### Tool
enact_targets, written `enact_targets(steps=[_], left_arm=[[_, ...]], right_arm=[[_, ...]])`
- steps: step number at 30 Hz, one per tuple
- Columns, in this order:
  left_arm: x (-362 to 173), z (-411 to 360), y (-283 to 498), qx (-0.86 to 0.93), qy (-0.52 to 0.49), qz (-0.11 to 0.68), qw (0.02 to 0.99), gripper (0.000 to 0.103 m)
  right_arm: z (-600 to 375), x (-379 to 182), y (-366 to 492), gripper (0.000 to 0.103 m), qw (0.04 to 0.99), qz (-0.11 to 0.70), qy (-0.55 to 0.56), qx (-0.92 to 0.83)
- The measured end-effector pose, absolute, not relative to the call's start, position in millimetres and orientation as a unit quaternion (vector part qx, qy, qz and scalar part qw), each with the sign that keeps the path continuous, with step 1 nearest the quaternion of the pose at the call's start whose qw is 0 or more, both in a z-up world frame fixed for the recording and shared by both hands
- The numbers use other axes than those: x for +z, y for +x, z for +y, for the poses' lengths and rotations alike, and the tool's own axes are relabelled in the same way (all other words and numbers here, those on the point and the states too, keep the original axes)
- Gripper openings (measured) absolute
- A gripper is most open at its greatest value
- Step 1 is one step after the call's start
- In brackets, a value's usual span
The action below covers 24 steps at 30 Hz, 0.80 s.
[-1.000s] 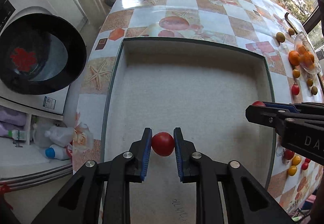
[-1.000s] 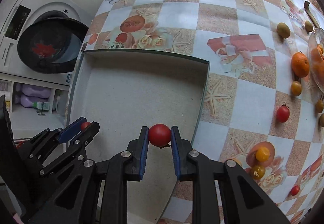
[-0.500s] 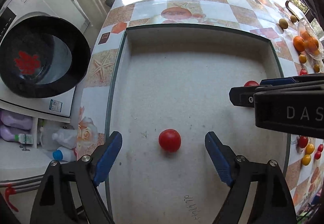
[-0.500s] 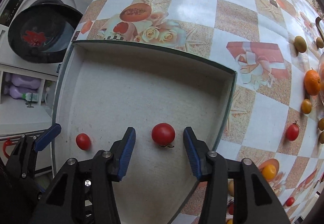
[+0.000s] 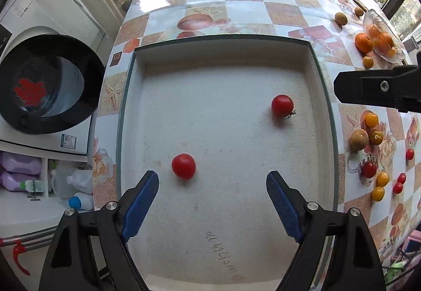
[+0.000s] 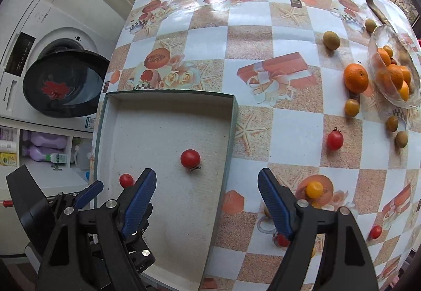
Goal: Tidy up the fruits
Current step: 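Move both open tools back from the tray toward the fruit on the table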
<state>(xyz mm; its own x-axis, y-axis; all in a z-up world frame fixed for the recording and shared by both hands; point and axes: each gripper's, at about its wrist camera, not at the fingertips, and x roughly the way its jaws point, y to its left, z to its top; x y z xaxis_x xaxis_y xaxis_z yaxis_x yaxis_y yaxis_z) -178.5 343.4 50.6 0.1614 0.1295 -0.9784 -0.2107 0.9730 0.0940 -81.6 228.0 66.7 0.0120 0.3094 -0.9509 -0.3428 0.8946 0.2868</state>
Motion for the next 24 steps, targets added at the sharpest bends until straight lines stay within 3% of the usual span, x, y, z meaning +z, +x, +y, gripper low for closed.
enact_targets(steps=[24], left_arm=[[72.0, 198.5, -100.0, 0.021, 0.017, 0.644, 0.764, 0.085]], right_arm=[[4.2, 24.2, -76.8, 0.082, 0.704, 0.708, 0.041, 0.038]])
